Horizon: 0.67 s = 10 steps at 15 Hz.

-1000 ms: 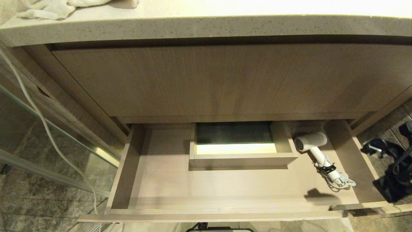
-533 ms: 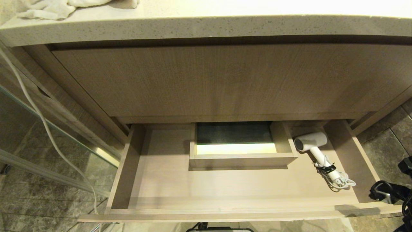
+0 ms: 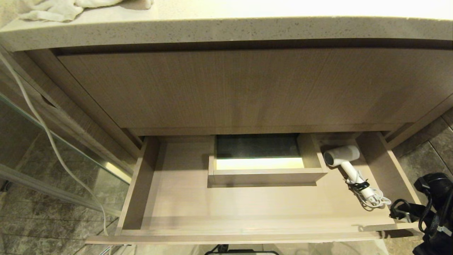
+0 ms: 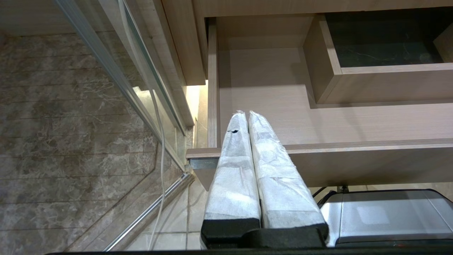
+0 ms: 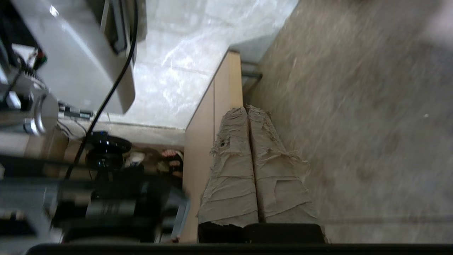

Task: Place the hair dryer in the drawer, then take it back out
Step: Close the drawer

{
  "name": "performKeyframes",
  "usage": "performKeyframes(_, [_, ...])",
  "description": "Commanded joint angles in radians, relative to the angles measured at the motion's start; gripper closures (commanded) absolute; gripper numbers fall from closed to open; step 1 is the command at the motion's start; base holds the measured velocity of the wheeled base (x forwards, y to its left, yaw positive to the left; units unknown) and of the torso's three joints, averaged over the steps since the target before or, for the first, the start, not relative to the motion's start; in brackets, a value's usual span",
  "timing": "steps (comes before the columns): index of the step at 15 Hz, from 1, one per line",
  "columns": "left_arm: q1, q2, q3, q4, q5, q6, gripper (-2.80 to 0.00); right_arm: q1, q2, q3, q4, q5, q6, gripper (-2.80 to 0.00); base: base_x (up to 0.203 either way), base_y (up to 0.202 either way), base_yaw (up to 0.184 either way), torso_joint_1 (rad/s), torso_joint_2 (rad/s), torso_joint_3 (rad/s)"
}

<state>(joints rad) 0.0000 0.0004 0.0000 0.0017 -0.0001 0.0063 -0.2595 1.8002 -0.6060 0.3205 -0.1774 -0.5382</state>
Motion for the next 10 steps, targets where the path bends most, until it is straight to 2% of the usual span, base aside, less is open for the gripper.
performKeyframes(1, [0.0, 0.001, 0.002, 0.0, 0.0, 0.0, 0.0, -0.016, 0.128, -0.053, -0.053, 0.002, -0.003, 0.0, 0.0, 0.0, 0.0, 0.0, 0.0, 0.0])
performKeyframes(3, [0.0, 0.001, 0.002, 0.0, -0.001, 0.0, 0.0, -0.037, 0.144, -0.08, -0.169, 0.002, -0.001, 0.0, 0.0, 0.0, 0.0, 0.0, 0.0, 0.0])
performKeyframes(5, [0.0, 0.0, 0.002, 0.0, 0.0, 0.0, 0.0, -0.041, 0.127, -0.077, -0.27, 0.003, 0.034, 0.0, 0.0, 0.0, 0.0, 0.0, 0.0, 0.0])
performKeyframes(10, [0.0, 0.001, 0.002, 0.0, 0.0, 0.0, 0.0, -0.009, 0.056, -0.096, -0.695, 0.0, 0.287, 0.0, 0.0, 0.0, 0.0, 0.0, 0.0, 0.0])
